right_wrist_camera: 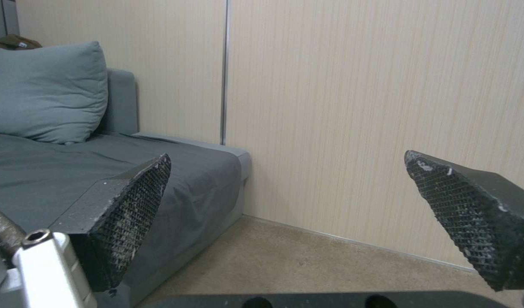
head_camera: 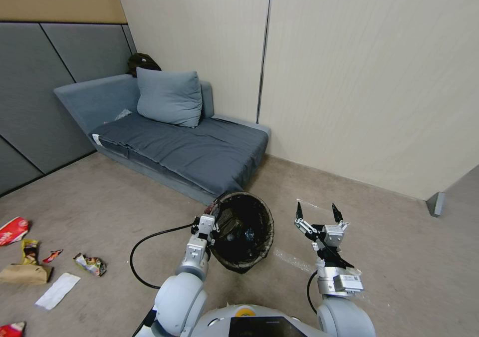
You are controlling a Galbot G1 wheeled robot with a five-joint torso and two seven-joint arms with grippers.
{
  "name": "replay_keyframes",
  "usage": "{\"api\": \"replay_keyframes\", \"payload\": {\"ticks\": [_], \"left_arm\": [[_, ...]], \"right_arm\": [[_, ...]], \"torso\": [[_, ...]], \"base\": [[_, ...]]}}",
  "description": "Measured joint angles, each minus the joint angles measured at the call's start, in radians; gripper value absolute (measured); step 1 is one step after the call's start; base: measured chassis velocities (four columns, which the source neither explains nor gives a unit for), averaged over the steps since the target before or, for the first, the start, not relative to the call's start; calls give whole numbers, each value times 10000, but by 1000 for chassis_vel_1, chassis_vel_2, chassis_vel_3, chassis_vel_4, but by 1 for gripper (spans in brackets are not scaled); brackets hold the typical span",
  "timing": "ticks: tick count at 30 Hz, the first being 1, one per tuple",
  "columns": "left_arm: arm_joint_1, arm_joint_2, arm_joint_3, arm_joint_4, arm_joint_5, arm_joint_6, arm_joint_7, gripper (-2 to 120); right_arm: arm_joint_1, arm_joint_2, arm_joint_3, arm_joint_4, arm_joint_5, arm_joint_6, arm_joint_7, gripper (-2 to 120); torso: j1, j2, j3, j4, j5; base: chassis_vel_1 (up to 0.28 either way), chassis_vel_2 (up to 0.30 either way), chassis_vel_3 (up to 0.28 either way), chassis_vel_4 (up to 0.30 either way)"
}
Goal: Pick up the trash bin, then pick up the garbage from the floor and place it into the trash bin.
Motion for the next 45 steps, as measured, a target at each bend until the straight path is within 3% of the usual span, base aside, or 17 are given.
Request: {"api": "replay_keyframes", "payload": {"ticks": [17,45], "left_arm": [[28,-51,-72,-5,-16,-6,-32,1],[-9,-27,-62,-5,5,-19,13,1]], "right_arm": [[339,-130,347,-222,535,210,-208,100],[611,-84,410,-486,690,657,-320,100]], "torso": [[0,-1,0,-1,0],[0,-1,0,0,1]], "base": [[13,12,11,11],[109,109,115,113]]}}
